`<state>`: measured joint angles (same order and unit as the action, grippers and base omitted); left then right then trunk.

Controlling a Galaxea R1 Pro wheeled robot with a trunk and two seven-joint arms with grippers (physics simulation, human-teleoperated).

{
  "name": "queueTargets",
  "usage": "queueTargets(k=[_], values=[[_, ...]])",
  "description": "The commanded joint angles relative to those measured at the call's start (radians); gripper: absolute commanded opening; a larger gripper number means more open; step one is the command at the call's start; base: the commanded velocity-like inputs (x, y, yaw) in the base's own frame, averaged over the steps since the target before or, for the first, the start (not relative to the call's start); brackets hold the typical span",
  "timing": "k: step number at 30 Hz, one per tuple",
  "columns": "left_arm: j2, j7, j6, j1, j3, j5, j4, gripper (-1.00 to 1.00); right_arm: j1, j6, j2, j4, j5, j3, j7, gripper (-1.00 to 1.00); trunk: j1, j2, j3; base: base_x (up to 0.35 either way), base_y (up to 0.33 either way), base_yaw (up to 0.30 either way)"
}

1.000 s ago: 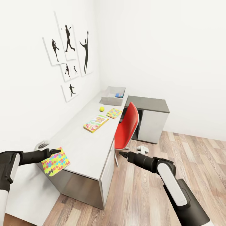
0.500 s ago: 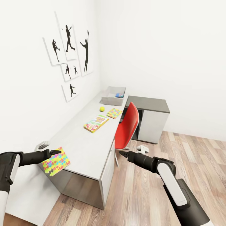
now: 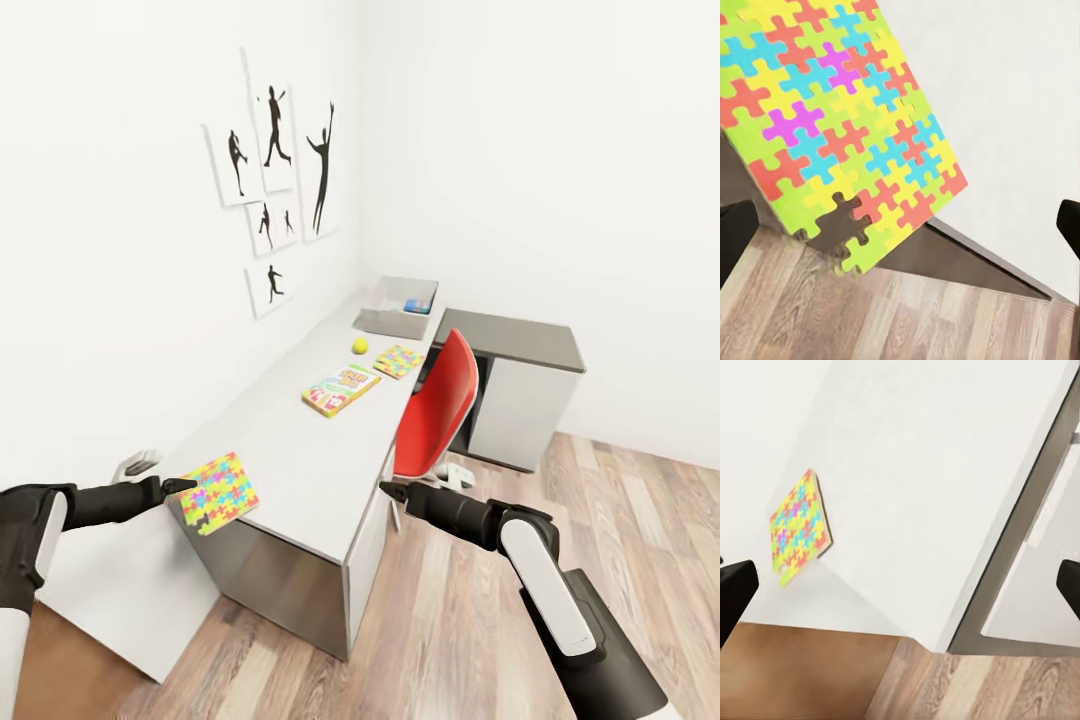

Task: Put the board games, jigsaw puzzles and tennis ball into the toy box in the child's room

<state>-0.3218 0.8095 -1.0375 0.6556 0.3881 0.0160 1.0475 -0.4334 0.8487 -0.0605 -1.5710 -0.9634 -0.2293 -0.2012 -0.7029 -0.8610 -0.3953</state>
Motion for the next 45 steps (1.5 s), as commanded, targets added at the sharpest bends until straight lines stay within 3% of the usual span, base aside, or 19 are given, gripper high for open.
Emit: queueTargets(k=[1, 21, 45], values=[[0.001, 0.005, -0.007, 0.001, 0.001, 0.002, 0.0, 1.0, -0.001, 0.001, -0.001, -0.001, -0.011, -0.001, -0.01, 1.0, 0.0, -0.001, -0.001, -0.009, -0.002, 0.281], [0.005, 0.008, -0.007, 0.001, 0.0, 0.002, 0.001, 1.0, -0.001, 0.001, -0.001, -0.001, -0.011, -0.003, -0.01, 1.0, 0.0, -0.001, -0.001, -0.202, 0.0, 0.284], [0.007, 0.008, -0.006, 0.001, -0.001, 0.002, 0.001, 1.0, -0.001, 0.001, 0.001, -0.001, -0.011, -0.007, -0.01, 1.0, 0.0, -0.001, -0.001, -0.014, 0.0, 0.286]])
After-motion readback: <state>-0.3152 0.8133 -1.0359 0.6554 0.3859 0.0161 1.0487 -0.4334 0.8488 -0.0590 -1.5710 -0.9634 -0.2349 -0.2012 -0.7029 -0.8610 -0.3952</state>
